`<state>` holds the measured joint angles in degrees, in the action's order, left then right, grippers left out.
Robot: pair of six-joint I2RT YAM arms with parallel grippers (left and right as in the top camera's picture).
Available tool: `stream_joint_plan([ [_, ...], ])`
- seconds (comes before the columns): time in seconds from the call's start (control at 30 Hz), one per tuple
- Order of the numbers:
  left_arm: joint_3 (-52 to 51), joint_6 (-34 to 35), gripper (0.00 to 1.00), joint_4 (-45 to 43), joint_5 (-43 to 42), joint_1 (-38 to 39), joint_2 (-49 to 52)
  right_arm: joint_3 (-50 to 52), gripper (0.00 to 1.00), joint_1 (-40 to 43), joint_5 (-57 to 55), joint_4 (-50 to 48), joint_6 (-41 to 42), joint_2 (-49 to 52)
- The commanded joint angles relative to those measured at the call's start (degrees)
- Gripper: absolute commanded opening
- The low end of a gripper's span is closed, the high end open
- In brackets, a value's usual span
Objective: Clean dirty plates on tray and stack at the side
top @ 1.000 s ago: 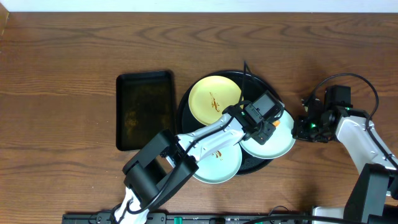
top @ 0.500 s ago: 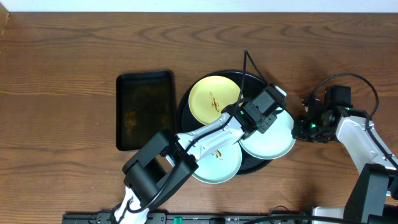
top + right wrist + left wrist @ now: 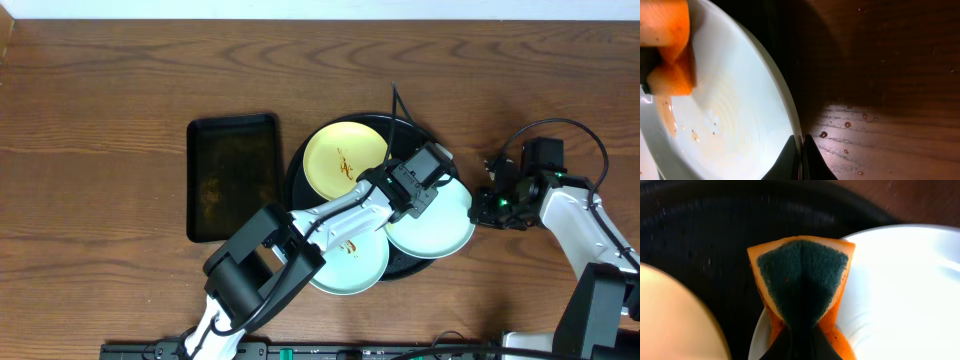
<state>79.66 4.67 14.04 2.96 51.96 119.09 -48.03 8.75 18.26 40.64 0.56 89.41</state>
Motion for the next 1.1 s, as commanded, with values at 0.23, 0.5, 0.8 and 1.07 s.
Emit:
stream_joint_plan([
  [0.23,-0.7,0.5,0.07,18.9,-5.2,0.0,1.0,-0.9,0.01,0.1,-0.5,0.0,-0.2,0.3],
  [0.5,-0.7,0.5,0.08,20.0,-18.3,0.0,-2.6,-0.9,0.01,0.1,-5.5,0.7,1.8,0.3],
  [0.8,-0.7,0.5,0.08,23.1,-21.4,-0.8,-11.1,-0.9,0.01,0.1,-7.7,-1.7,4.8,0.3],
  [1.07,-0.7,0.8,0.08,25.7,-21.3,-6.0,-18.9,-0.9,0.01,-0.2,-7.5,-4.7,4.5,0.1],
])
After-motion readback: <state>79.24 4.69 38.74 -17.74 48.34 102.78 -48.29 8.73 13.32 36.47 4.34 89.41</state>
